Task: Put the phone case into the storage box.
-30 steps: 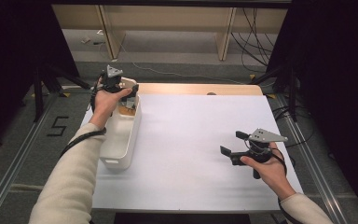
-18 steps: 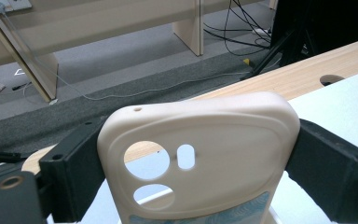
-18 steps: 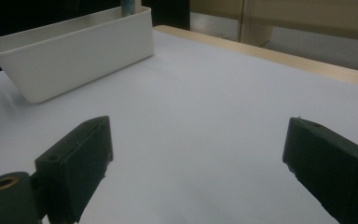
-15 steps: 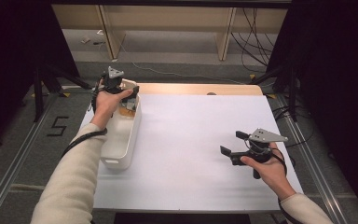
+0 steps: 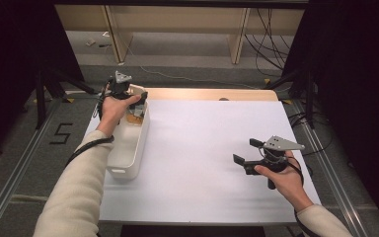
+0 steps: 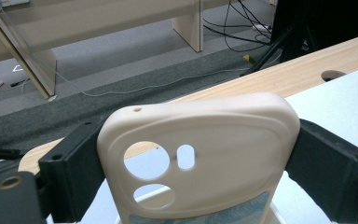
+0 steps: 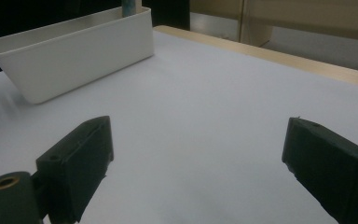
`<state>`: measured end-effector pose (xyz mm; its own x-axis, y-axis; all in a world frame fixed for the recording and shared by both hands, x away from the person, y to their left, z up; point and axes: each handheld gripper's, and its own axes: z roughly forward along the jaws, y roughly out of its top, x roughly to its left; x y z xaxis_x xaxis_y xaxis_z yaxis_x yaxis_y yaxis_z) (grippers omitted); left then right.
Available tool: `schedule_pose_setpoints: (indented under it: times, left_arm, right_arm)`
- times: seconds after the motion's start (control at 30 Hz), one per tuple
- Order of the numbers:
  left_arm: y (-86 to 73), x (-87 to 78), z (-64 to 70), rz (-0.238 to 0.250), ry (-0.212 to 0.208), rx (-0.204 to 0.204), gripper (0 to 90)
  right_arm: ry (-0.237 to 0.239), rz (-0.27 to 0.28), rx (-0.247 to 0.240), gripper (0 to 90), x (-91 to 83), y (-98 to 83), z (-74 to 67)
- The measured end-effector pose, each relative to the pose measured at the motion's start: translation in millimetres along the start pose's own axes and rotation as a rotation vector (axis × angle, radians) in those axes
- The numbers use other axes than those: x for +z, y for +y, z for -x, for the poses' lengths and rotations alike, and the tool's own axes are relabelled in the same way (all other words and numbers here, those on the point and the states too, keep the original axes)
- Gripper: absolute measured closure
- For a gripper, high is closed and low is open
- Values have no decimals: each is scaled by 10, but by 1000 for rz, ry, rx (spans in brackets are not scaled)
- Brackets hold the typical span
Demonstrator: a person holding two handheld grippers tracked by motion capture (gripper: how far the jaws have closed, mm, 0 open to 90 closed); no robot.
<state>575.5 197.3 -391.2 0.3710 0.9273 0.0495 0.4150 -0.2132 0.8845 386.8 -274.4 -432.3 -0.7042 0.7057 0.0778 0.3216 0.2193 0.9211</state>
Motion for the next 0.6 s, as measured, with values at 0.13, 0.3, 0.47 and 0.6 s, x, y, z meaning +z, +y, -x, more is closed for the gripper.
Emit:
schedule_pose_setpoints:
  times: [0.13,0.3,0.47,0.6]
  left_arm:
    - [-4,6,2,-1,-1,-2,102]
    - [-8,21,4,-5,-1,1,101]
    - [-13,30,2,-7,0,2,101]
    - [-10,36,-1,-10,-1,1,101]
  right_arm:
    - [1,1,2,95,2,-2,0]
    - [-1,1,2,95,0,-1,2]
    - [2,1,-1,95,3,0,-4]
    - [0,-1,1,95,2,0,-3]
